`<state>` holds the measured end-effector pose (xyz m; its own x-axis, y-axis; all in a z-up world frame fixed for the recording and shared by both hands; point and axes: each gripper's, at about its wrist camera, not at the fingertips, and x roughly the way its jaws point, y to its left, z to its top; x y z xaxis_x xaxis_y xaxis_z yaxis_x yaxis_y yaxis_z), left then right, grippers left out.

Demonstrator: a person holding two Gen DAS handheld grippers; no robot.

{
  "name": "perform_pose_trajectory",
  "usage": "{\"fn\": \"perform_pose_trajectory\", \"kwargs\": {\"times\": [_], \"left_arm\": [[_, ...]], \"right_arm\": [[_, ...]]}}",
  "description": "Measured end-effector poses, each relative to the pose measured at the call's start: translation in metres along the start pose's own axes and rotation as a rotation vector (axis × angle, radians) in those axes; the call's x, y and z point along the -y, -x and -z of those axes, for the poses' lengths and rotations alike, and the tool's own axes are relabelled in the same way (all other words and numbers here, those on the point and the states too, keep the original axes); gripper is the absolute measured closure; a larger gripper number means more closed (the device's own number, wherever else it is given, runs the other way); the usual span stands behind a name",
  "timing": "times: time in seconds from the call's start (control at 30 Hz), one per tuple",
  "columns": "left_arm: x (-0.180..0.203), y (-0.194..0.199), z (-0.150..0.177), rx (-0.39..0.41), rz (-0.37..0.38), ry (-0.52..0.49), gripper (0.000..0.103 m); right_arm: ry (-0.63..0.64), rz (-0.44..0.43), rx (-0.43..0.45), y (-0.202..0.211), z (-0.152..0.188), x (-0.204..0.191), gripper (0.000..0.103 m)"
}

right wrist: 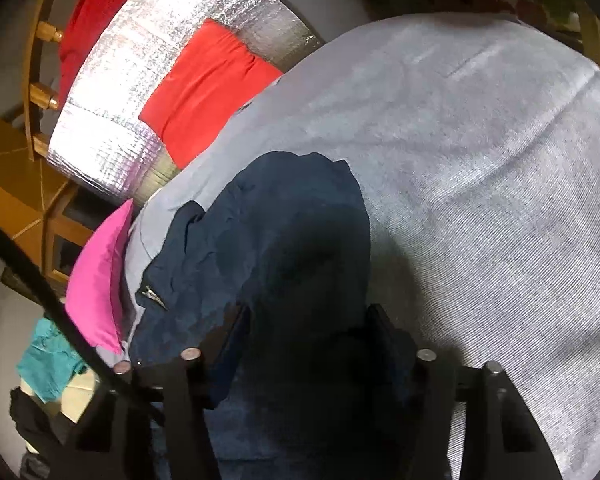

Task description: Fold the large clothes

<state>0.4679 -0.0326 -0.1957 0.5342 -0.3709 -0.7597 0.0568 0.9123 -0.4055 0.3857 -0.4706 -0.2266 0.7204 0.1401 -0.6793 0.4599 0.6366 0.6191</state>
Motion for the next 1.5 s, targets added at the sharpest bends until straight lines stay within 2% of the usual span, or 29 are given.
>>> {"fn": "perform_pose_trajectory", "kwargs": {"times": [0.03,0.07,0.13,0.33,0.43,0.5,0.63,0.7,0.73,0.8,0.83,0.87,0.93,1.0,1.07,1.13,1.2,1.3,1.4,1.5], "left_arm": [[0.003,0.000,-0.001,0.009,-0.018,-0.021,0.077],[0.004,0.000,-0.001,0.016,-0.022,-0.029,0.086],[0.004,0.007,-0.002,0.034,-0.010,-0.030,0.089],[0.015,0.031,-0.007,0.107,0.005,-0.071,0.091],[0.012,0.042,-0.010,0.113,-0.028,-0.084,0.091],[0.005,0.039,-0.010,0.088,-0.072,-0.081,0.091],[-0.013,0.017,-0.005,-0.028,-0.103,-0.061,0.091],[-0.016,0.011,-0.003,-0.052,-0.116,-0.057,0.088],[-0.017,0.011,-0.004,-0.059,-0.114,-0.054,0.088],[-0.015,0.016,-0.005,-0.046,-0.107,-0.059,0.083],[-0.014,0.020,-0.005,-0.035,-0.118,-0.066,0.072],[-0.012,0.024,-0.005,-0.022,-0.126,-0.075,0.056],[-0.010,0.036,-0.003,0.014,-0.136,-0.088,0.041],[-0.009,0.053,-0.001,0.070,-0.137,-0.103,0.041],[-0.014,0.071,-0.001,0.123,-0.141,-0.104,0.040],[-0.025,0.090,0.000,0.180,-0.150,-0.069,0.035],[-0.047,0.109,-0.001,0.246,-0.162,0.019,0.027],[-0.088,0.129,-0.002,0.299,-0.197,0.179,0.025],[-0.144,0.143,-0.003,0.327,-0.244,0.376,0.024],[-0.195,0.151,0.000,0.334,-0.260,0.550,0.024]], "right_arm": [[0.010,0.012,-0.002,-0.001,0.000,0.000,0.054],[0.015,0.019,-0.003,-0.001,0.000,0.001,0.058],[0.024,0.030,0.003,0.001,-0.001,0.002,0.066],[0.078,0.016,0.042,0.015,-0.001,-0.004,0.068],[0.097,0.015,0.029,0.015,0.001,-0.006,0.068],[0.099,0.034,-0.003,0.008,0.002,-0.004,0.069],[0.086,0.071,-0.051,-0.002,0.004,0.001,0.068],[0.080,0.073,-0.053,-0.001,0.003,0.001,0.062],[0.071,0.080,-0.053,0.001,0.003,0.001,0.050],[0.046,0.100,-0.050,0.004,0.001,0.003,0.035],[0.039,0.101,-0.040,0.007,0.001,0.003,0.035],[0.035,0.102,-0.023,0.011,0.001,0.003,0.035],[0.063,0.138,0.055,0.028,0.001,-0.003,0.035],[0.102,0.157,0.133,0.043,0.004,-0.011,0.035],[0.169,0.128,0.217,0.061,0.012,-0.025,0.035],[0.224,0.083,0.246,0.067,0.020,-0.038,0.035],[0.282,0.033,0.228,0.065,0.030,-0.052,0.037],[0.347,-0.018,0.124,0.044,0.048,-0.069,0.047],[0.381,-0.029,0.011,0.016,0.064,-0.080,0.047],[0.376,0.005,-0.084,-0.011,0.072,-0.078,0.047]]}}
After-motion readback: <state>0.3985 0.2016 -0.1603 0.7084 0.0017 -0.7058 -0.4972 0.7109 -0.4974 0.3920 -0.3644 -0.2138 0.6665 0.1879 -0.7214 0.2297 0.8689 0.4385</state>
